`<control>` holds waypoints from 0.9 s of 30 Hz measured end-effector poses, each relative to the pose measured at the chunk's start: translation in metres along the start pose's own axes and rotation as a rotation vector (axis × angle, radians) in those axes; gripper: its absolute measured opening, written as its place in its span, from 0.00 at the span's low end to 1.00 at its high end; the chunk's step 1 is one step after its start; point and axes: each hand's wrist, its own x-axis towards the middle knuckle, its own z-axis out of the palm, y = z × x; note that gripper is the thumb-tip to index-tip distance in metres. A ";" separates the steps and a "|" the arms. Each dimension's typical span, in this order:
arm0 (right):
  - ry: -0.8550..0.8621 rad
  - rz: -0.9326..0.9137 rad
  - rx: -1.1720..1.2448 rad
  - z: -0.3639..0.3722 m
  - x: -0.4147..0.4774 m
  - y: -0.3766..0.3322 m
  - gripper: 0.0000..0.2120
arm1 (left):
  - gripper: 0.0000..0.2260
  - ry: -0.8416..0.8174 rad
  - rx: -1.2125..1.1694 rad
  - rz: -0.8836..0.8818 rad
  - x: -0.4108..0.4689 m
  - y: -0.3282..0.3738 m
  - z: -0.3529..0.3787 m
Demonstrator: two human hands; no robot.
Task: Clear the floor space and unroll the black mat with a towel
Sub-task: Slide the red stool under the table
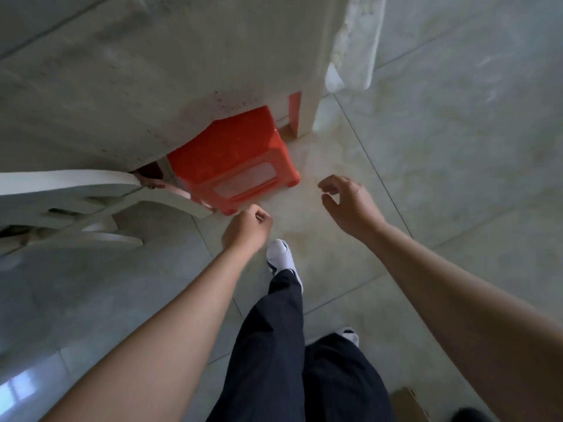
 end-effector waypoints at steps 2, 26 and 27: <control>0.014 0.069 0.023 -0.009 -0.044 0.021 0.11 | 0.06 -0.047 0.019 0.049 -0.026 0.006 0.023; 0.607 1.160 0.701 0.034 -0.502 0.198 0.12 | 0.06 -0.776 1.125 0.955 -0.291 0.098 0.284; 0.698 1.232 0.784 0.049 -0.526 0.201 0.11 | 0.07 -0.811 1.238 1.040 -0.312 0.101 0.307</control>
